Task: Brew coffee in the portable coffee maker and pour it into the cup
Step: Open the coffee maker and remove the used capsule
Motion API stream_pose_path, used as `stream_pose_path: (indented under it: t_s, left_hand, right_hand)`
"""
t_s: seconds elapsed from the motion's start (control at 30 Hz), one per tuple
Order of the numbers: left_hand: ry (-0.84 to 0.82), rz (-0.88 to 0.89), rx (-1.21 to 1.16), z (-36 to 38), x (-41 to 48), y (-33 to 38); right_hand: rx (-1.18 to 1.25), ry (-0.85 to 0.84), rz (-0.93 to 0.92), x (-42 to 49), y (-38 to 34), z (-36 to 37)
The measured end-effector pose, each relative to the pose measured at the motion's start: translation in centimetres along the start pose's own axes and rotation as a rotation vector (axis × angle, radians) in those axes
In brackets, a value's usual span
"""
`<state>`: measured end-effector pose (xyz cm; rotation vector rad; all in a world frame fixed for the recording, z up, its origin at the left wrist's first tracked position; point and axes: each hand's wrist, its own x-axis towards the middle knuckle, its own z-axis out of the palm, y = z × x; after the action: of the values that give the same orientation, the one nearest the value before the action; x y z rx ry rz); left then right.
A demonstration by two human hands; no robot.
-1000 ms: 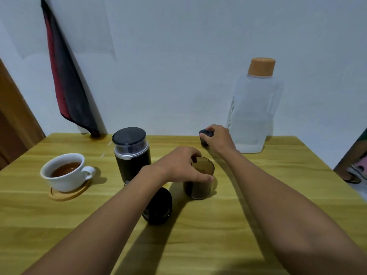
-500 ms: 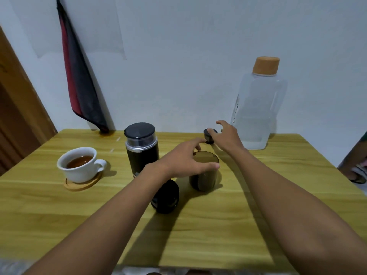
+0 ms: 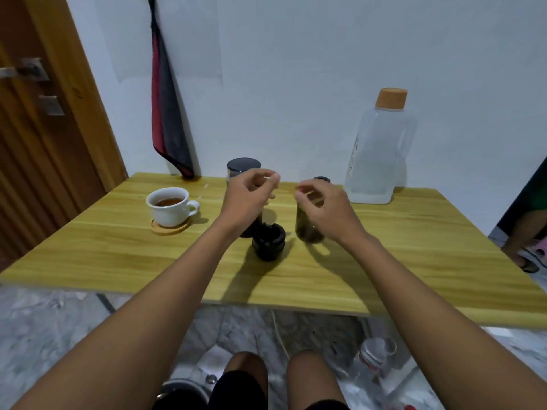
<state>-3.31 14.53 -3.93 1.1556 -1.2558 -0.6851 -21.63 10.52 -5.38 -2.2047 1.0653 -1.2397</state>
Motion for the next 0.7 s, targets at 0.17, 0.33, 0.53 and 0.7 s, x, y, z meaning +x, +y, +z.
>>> stream_pose_path:
  t_s: [0.17,0.33,0.53,0.7]
  left_hand:
    - [0.477,0.112,0.055,-2.7,-2.5,-1.4]
    - [0.365,-0.127,0.167,-4.5,-2.9,-4.2]
    - [0.06,-0.322,0.25,-4.8,0.2,-5.9]
    - [-0.035,-0.337,0.209,-4.2,2.6,-7.0]
  right_hand:
    - [-0.151,-0.387,0.282,-3.5,-1.1,3.5]
    - [-0.181,-0.381,0.355,-4.4,-0.1,6.4]
    - [-0.046,-0.29,0.363,-3.7,0.9,6.5]
    - [0.041,-0.263,0.358,-3.1,1.1,5.8]
